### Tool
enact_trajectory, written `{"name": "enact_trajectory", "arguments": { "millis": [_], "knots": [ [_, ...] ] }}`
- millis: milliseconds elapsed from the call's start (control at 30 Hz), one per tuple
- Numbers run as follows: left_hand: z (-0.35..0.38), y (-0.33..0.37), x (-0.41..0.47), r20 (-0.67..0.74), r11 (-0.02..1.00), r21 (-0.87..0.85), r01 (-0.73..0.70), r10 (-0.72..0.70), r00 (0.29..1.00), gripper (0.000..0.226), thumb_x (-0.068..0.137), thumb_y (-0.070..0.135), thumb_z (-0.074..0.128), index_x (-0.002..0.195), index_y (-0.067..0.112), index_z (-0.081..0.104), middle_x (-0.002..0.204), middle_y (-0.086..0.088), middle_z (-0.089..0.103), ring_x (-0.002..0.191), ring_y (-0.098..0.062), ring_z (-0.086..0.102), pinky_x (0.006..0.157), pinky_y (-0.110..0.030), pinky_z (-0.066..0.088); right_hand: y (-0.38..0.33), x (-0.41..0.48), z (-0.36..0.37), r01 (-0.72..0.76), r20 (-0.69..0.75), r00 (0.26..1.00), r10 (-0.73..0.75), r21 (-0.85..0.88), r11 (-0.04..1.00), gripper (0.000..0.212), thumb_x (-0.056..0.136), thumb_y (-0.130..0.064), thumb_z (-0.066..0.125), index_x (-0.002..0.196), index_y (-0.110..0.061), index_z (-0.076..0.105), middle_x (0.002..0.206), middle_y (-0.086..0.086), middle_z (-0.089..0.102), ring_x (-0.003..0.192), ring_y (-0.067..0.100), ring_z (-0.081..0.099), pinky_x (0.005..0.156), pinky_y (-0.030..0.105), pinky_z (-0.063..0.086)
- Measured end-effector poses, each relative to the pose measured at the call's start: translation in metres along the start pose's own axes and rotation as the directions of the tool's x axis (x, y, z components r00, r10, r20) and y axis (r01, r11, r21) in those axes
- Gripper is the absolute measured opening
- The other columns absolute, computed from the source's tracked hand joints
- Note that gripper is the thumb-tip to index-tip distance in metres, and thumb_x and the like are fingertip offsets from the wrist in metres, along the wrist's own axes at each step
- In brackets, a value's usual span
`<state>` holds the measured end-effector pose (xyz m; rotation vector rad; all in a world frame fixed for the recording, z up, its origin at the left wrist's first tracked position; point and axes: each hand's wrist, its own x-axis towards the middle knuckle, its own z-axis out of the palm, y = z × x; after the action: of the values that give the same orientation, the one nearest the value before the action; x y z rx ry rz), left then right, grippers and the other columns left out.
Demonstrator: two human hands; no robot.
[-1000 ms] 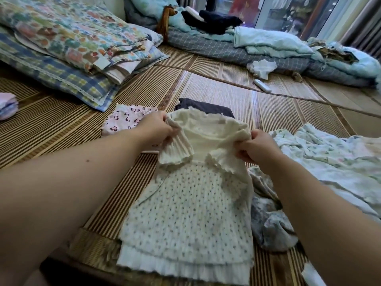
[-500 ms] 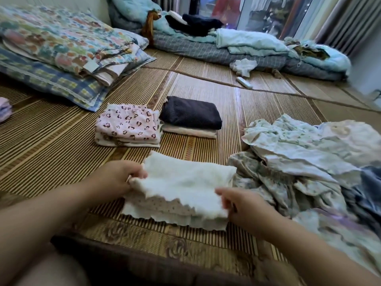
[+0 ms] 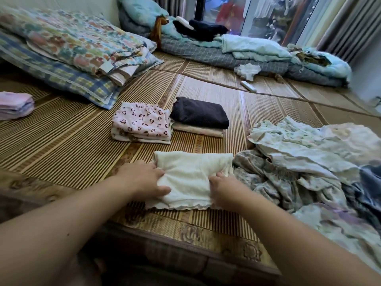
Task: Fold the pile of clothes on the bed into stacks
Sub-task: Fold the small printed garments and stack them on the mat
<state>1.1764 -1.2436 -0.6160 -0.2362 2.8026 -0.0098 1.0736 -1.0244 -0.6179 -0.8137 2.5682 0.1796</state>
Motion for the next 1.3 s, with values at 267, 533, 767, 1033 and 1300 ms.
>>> {"name": "enact_trajectory", "arguments": {
  "millis": [267, 533, 767, 1033, 1300],
  "knots": [
    [-0.003, 0.039, -0.052, 0.067, 0.988, 0.111, -0.109, 0.102, 0.993, 0.076, 0.071, 0.084, 0.045, 0.109, 0.022, 0.067, 0.12, -0.001, 0.048, 0.118, -0.025, 0.035, 0.096, -0.047, 0.033, -0.007, 0.011, -0.007, 0.12, -0.526, 0.845, -0.094, 0.016, 0.993, 0.042, 0.093, -0.017, 0.058, 0.132, -0.03, 0.055, 0.143, -0.004, 0.051, 0.136, 0.021, 0.039, 0.112, 0.04, 0.03],
    [0.006, -0.013, -0.044, 0.174, 0.943, -0.267, -0.197, 0.249, 0.953, 0.082, 0.069, 0.05, 0.08, 0.139, 0.052, 0.037, 0.162, 0.011, 0.006, 0.148, -0.017, 0.007, 0.12, -0.038, 0.013, -0.034, -0.055, 0.066, 0.445, -0.32, 0.872, -0.371, 0.204, 0.872, 0.081, 0.075, -0.08, 0.04, 0.144, -0.036, 0.041, 0.144, -0.029, 0.027, 0.137, -0.007, 0.013, 0.114, 0.02, 0.006],
    [0.023, -0.011, -0.057, 0.0, 0.931, -0.197, -0.309, 0.315, 0.949, 0.078, 0.083, 0.009, 0.057, 0.146, 0.045, 0.03, 0.152, 0.014, 0.035, 0.135, -0.012, 0.032, 0.113, -0.029, 0.023, -0.023, -0.055, 0.064, 0.417, -0.442, 0.839, -0.317, 0.149, 0.897, 0.041, 0.085, -0.029, 0.063, 0.126, -0.027, 0.064, 0.139, -0.01, 0.056, 0.136, 0.006, 0.041, 0.109, 0.014, 0.024],
    [0.011, -0.012, -0.058, -0.293, 0.825, -0.476, -0.305, 0.178, 0.939, 0.028, 0.07, 0.042, 0.061, 0.099, 0.043, 0.061, 0.089, 0.017, 0.058, 0.083, 0.003, 0.053, 0.07, -0.017, 0.04, -0.013, -0.069, 0.036, 0.309, -0.367, 0.93, 0.015, 0.804, 0.507, 0.027, 0.071, -0.033, 0.056, 0.085, -0.015, 0.071, 0.084, 0.003, 0.072, 0.084, 0.022, 0.067, 0.071, 0.04, 0.053],
    [-0.025, 0.014, 0.018, -0.14, 0.306, -0.951, -0.037, -0.323, 0.936, 0.047, 0.092, 0.043, 0.058, 0.134, 0.023, 0.054, 0.128, -0.001, 0.059, 0.114, -0.022, 0.056, 0.099, -0.043, 0.046, -0.007, -0.016, -0.011, -0.013, 0.054, 0.935, 0.35, 0.993, -0.119, 0.049, 0.096, -0.057, 0.043, 0.099, -0.012, 0.065, 0.097, 0.012, 0.071, 0.09, 0.03, 0.068, 0.083, 0.046, 0.056]
  ]
}}
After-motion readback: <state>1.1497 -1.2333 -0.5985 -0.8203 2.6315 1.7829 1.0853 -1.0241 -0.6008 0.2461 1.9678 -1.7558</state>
